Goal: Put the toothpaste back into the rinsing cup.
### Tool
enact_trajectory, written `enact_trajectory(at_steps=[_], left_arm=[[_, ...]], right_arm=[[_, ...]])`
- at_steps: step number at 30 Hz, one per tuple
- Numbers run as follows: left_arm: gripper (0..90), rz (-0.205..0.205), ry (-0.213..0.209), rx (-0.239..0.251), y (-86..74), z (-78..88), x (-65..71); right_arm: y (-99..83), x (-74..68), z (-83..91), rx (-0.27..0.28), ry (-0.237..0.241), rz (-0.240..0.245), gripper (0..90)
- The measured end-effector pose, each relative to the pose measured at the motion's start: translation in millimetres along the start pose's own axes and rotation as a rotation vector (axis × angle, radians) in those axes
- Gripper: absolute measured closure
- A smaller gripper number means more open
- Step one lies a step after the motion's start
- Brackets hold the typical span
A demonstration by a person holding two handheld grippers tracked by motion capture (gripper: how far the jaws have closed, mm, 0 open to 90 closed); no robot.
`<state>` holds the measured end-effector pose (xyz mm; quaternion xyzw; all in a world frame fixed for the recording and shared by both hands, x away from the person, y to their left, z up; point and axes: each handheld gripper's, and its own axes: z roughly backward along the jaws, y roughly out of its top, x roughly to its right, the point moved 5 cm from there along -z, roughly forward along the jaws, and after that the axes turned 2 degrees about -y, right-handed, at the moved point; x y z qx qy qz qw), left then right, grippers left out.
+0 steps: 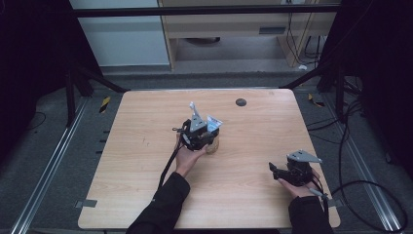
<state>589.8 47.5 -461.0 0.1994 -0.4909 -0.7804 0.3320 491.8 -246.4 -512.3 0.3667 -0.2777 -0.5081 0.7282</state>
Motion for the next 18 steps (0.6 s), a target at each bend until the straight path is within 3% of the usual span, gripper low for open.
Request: enact_trajectory(at_steps=[9, 12, 13, 18], left_arm=[[61.3, -0.008, 0.007, -0.038, -1.2, 6.8, 0.4], [60.4, -0.012, 0.014, -0.038, -1.3, 10.0, 0.3], [55.3, -0.013, 0.025, -0.031, -0.9, 11.3, 0.3], [54.0, -0.007, 0.008, -0.021, 0.2, 17.1, -1.9]], right_arm=[[0.2, 0.5, 0.8, 0.000, -0.003, -0.002, 23.8], [0.3, 0.6, 1.0, 0.002, -0.005, -0.001, 23.8], [0.4, 0.8, 1.1, 0.002, -0.004, -0.002, 23.8], [0.1, 0.1, 1.0, -0.002, -0.001, -0.006, 23.8]])
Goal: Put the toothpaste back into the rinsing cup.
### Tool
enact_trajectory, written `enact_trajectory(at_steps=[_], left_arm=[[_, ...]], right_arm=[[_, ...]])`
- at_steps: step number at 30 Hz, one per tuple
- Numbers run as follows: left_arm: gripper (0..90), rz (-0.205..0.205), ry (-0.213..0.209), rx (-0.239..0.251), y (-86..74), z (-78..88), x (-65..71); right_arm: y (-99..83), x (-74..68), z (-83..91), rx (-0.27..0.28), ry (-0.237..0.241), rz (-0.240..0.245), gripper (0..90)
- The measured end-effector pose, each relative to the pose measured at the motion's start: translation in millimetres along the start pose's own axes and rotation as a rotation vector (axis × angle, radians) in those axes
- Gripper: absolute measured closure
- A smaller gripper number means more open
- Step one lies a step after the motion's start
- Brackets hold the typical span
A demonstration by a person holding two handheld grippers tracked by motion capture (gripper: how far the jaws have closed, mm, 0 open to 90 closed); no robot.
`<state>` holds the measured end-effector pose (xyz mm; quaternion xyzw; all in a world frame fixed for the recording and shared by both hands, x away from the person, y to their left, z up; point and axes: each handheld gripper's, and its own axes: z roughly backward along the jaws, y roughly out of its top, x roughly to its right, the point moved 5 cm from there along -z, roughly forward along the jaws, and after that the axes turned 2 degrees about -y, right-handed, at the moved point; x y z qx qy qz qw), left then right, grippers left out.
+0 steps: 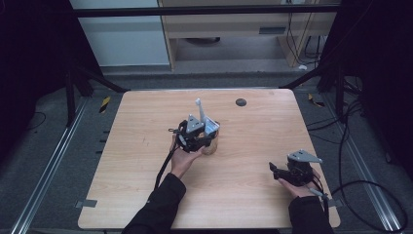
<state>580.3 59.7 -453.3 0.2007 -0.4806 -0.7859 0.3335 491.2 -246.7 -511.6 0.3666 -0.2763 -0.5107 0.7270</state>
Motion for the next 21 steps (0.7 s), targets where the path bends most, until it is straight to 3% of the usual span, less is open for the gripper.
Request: enact_trajectory(at_steps=[6, 12, 17, 21], left_arm=[[44.6, -0.013, 0.019, 0.021, 0.4, 13.8, 1.0], [38.4, -0.015, 0.027, 0.010, -4.4, 31.3, 0.3], [36.5, -0.069, 0.018, -0.011, -19.3, 46.0, 4.1], [34.3, -0.079, 0.004, -0.034, -33.4, 59.7, 2.5]], right_arm=[[-0.1, 0.4, -0.1, 0.002, -0.003, 0.005, 23.8], [0.7, -0.2, 1.2, 0.005, -0.002, 0.008, 23.4], [0.9, 0.2, 2.7, 0.010, -0.003, 0.005, 23.1], [-0.6, 1.5, 2.9, 0.000, -0.008, 0.001, 22.2]])
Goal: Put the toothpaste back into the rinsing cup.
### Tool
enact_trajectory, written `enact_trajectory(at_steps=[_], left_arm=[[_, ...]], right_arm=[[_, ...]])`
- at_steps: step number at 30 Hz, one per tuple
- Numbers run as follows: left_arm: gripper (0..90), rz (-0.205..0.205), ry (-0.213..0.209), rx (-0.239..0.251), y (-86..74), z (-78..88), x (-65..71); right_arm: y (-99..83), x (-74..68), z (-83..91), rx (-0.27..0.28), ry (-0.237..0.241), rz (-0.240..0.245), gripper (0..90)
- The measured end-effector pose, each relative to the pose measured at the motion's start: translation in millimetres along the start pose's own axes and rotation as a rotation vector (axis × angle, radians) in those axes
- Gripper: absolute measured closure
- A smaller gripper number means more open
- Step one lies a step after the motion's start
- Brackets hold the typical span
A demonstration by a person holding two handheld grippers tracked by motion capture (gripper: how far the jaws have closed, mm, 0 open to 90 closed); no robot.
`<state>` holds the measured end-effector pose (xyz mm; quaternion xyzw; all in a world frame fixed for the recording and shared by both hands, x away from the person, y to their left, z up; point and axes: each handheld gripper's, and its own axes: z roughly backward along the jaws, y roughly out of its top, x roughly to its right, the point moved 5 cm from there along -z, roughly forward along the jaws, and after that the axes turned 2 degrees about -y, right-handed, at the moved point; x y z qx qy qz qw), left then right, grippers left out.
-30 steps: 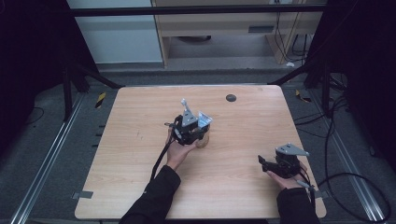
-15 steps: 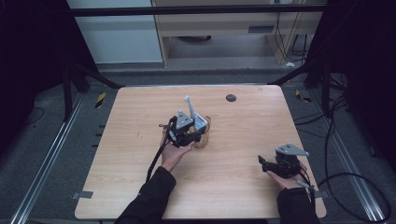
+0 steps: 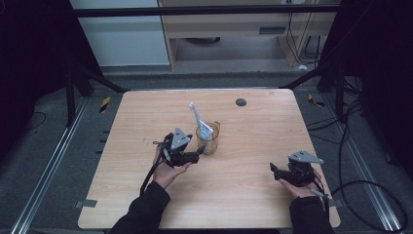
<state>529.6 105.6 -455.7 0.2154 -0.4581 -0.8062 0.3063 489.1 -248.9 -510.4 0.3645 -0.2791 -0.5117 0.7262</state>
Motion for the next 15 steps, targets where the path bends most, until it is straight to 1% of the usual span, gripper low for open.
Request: enact_trajectory(at_steps=[2, 5, 6, 8, 11, 14, 15], left_arm=[[33.4, 0.011, -0.004, -0.013, -8.6, 8.3, -2.2], [32.2, 0.036, 0.004, -0.028, -22.2, 21.7, -7.6], [31.9, 0.054, 0.011, -0.033, -28.9, 28.0, -11.1], [31.4, 0.075, 0.028, -0.043, -37.9, 35.8, -17.0], [30.2, 0.106, 0.058, -0.055, -52.0, 49.3, -26.9], [29.5, 0.126, 0.087, -0.083, -67.6, 60.9, -35.3], [29.2, 0.132, 0.099, -0.086, -72.6, 64.5, -38.5]], right_arm=[[-0.2, 0.1, 0.3, -0.002, 0.002, -0.005, 21.5], [-0.5, -0.8, 0.9, -0.007, 0.006, -0.009, 20.2], [-0.6, -0.9, 0.8, -0.009, 0.007, -0.010, 19.8], [-1.2, -1.6, 0.2, -0.019, 0.010, -0.016, 19.0], [-1.5, -2.5, -0.3, -0.022, 0.010, -0.007, 18.5], [-1.1, -3.3, 0.8, -0.022, 0.013, -0.011, 17.9], [-1.0, -3.2, 1.0, -0.021, 0.014, -0.011, 17.8]])
